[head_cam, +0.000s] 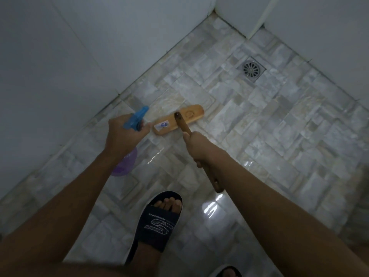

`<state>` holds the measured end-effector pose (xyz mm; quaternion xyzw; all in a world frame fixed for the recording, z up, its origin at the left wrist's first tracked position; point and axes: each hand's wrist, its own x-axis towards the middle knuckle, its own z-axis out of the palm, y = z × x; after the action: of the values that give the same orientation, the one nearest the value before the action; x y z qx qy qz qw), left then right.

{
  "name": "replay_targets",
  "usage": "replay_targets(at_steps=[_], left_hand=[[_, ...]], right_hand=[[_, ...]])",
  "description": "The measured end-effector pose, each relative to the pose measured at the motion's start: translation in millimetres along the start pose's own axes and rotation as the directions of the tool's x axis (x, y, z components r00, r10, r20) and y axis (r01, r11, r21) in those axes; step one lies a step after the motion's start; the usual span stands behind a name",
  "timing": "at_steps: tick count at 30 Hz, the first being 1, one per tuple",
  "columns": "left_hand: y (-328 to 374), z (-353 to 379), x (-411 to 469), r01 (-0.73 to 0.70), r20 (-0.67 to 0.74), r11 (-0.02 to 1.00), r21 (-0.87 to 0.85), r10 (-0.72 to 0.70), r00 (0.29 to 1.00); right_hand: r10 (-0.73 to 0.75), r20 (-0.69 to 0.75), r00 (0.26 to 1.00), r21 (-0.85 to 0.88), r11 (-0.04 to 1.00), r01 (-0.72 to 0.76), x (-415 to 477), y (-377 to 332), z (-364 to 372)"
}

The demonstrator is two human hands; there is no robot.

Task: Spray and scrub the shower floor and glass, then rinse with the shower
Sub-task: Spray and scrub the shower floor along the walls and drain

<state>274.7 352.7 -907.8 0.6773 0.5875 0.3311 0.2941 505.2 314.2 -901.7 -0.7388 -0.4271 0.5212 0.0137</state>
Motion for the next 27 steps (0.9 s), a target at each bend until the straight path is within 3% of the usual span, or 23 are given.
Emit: replay_targets(at_steps=[5,9,12,15,20,27], left_hand=[[5.8,11.3,-5.6,0.007,0.108,1.0,-0.013,-0.005,0.994],[5.7,14.5,-6.2,-0.006,0.123,1.0,0.0,0.006,0.992],[5.6,14.3,-6.2,-0.022,0.122,1.0,0.005,0.021,0.992],[6.0,13.7,-4.7,-0.015,0.106,1.0,0.02,0.013,0.994],[3.6,9.7,4.8,0.09,0.047,0.996,0.007,-0.09,0.995],[1.6,2.8,4.8,0.238,-0.029,0.969,-0.071,-0.241,0.97]], right_hand=[[0.001,0.027,1.0,-0.037,0.999,0.0,-39.3,46.2,1.6],[0.113,0.001,0.994,-0.028,0.993,-0.113,-96.6,125.4,-3.0],[0.199,-0.002,0.98,-0.025,0.98,-0.199,-118.1,146.4,-8.1],[0.218,0.007,0.976,0.043,0.975,-0.218,-100.6,121.9,-14.0],[-0.039,0.0,0.999,0.014,0.999,0.039,-28.3,28.0,-14.0],[-0.099,0.05,0.994,0.06,0.994,0.096,42.5,-83.7,-5.6]])
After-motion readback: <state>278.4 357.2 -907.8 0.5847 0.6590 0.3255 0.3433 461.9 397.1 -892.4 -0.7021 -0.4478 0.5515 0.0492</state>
